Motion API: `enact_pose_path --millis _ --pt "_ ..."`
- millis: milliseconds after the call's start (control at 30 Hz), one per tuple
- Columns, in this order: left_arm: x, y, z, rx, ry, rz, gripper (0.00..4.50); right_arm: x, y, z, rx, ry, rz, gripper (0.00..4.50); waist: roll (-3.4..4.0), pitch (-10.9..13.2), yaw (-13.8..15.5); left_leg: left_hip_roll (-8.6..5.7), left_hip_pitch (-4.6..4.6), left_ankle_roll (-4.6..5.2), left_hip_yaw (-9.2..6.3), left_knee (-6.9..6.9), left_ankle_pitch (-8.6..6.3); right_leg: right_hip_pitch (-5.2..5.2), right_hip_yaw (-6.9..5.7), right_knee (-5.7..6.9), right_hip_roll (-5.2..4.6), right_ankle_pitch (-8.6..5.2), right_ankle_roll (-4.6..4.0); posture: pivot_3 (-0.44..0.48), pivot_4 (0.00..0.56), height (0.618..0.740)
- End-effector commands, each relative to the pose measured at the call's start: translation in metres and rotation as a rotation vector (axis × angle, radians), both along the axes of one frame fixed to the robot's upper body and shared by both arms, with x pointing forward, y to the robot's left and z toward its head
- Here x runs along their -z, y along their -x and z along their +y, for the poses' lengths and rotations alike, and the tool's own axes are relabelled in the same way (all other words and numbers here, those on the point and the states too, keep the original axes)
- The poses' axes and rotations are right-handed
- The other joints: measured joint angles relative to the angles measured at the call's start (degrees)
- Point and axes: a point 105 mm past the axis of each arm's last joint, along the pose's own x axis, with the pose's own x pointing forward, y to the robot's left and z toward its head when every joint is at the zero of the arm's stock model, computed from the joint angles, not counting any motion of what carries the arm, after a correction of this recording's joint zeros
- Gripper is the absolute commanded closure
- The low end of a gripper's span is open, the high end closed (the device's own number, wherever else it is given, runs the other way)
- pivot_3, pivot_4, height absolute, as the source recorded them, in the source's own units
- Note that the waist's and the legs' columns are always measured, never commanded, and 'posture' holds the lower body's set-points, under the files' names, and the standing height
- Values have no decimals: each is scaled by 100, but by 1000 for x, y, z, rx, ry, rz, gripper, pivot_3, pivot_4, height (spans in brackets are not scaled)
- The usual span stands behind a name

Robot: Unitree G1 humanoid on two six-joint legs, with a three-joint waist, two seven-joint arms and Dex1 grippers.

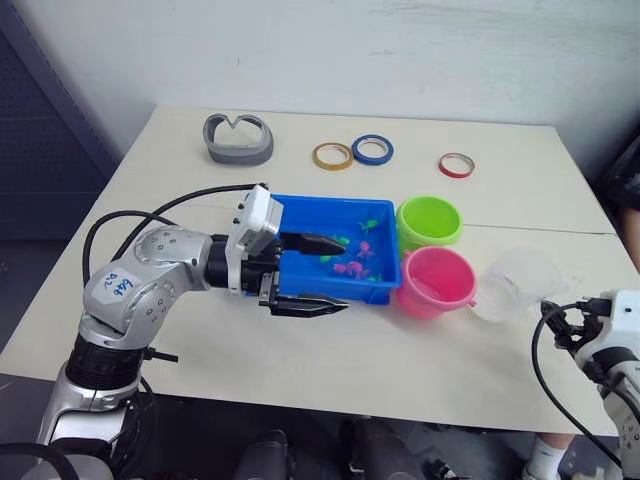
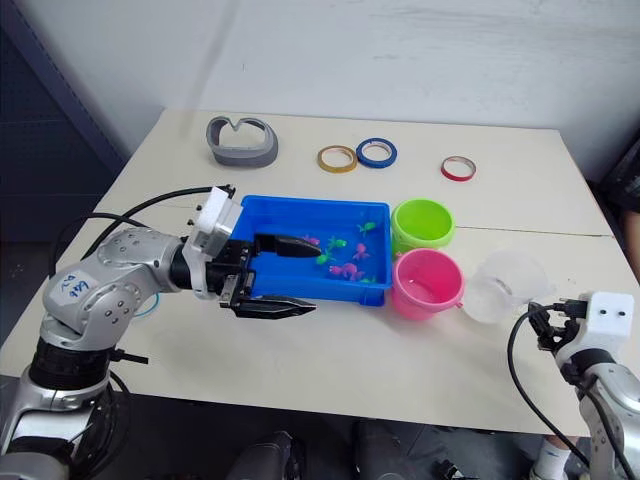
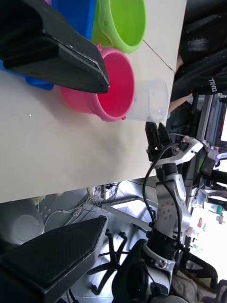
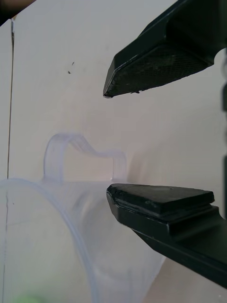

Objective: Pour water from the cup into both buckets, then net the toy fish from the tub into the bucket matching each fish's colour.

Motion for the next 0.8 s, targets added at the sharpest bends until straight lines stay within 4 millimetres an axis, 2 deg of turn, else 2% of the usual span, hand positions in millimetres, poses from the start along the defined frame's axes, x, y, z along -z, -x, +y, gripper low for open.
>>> enact_pose_path --millis 33,567,667,800 --pt "-10 5 -2 13 4 -54 0 -8 -5 -10 14 41 -35 1365 0 0 -2 0 0 0 0 0 0 0 0 0 0 0 0 0 150 740" --pt "-12 6 2 -19 -10 -68 0 0 -29 -14 -90 -5 -79 1365 2 0 -10 0 1 0 2 0 1 -1 2 2 0 0 0 0 150 740" --pt "-12 6 2 -25 -11 -69 0 4 -33 -12 -114 -30 -92 2241 2 0 -9 0 1 0 3 1 1 0 2 2 0 0 0 0 150 740" --pt "-12 7 3 -28 -15 -71 0 9 -38 -7 -152 -79 -114 4134 3 0 -5 0 1 0 3 1 1 -1 2 2 0 0 0 0 150 740"
